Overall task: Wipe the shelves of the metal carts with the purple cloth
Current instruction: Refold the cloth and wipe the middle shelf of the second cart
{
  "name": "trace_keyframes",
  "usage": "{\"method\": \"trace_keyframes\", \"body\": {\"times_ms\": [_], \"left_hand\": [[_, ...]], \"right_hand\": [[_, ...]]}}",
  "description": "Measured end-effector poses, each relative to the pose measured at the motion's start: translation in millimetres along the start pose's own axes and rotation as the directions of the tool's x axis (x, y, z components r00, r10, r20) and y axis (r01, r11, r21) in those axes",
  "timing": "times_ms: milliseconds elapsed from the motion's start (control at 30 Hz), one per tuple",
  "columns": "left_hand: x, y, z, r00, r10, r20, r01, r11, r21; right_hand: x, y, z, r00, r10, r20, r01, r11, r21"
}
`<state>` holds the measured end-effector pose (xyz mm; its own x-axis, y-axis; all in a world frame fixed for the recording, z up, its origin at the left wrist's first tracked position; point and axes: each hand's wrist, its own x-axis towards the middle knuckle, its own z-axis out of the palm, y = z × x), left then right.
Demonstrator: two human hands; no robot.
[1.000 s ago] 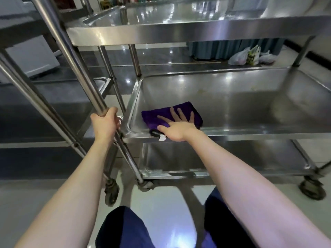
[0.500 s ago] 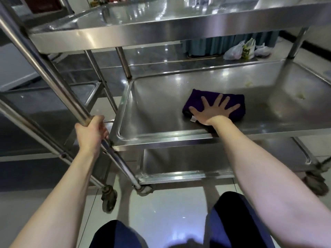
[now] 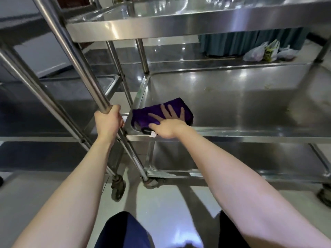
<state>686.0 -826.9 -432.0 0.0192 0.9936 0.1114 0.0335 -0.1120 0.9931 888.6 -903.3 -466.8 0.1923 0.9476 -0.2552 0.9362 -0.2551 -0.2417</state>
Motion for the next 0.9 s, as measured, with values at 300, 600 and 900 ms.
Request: {"method": "trace_keyframes", "body": {"times_ms": [300,600,900], "left_hand": [[-8.4,-9.3,-8.6,0.973,-0.044,-0.227,0.104,0.959,0.263],[-119.1,-17.3,152.7,0.800,0.472,0.371,-0.596,0.545,0.590],[-115.5,-34.3,222.4,0.829,0.166,0.534,-0.556,0.334,0.761]], "right_hand": [[-124.7,211.5,-21.6,0.925,0.367,-0.099,-0.363,0.930,0.059],[-131.8,214.5,-14.7,0.917,0.358,-0.177,-0.356,0.934,0.046],[-156.0,294.2,-28.0,0.981,0.151,-0.122,-0.142,0.987,0.081]]}}
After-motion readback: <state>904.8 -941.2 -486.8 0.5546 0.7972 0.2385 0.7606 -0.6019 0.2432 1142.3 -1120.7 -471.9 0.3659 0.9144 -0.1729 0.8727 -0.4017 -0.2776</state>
